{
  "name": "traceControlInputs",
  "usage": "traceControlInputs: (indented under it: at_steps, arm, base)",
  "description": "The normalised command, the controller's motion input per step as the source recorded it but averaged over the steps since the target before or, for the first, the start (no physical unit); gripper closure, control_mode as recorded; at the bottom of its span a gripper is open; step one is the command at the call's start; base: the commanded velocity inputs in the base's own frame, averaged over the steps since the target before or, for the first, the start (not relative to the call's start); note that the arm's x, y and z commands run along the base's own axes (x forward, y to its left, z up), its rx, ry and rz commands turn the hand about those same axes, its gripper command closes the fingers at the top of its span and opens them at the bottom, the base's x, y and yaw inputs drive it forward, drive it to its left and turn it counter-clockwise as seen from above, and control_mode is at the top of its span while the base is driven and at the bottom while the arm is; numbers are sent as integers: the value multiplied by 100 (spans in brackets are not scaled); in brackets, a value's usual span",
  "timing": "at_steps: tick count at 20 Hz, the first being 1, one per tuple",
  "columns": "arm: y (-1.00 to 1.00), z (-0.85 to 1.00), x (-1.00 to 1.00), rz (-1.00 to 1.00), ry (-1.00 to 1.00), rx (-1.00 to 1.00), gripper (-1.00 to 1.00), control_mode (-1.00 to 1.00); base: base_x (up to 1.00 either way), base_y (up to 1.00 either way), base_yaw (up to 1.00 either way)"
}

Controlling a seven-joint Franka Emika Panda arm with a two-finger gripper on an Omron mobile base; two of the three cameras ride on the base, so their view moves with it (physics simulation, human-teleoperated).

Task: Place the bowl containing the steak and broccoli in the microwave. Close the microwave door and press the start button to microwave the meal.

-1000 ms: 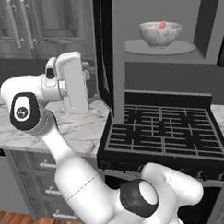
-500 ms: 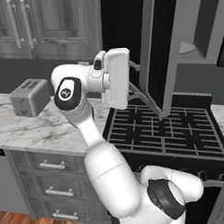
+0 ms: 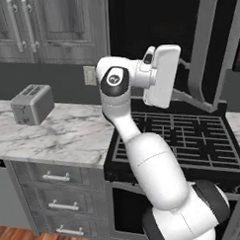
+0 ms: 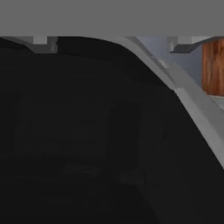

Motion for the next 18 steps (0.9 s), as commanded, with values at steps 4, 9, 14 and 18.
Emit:
traceControlInputs:
  at_steps: [4,9,14,18]
  arm:
    - [-92,2,47,1,2,10,-100,-100]
    - [-63,0,76,16,1,19,-100,-100]
    - [-48,0,87,49,-16,34,-100,-100]
    - [-44,0,91,61,-27,37,-100,-100]
  base:
    - [0,0,0]
    - [0,0,0]
    - [0,0,0]
    - [0,0,0]
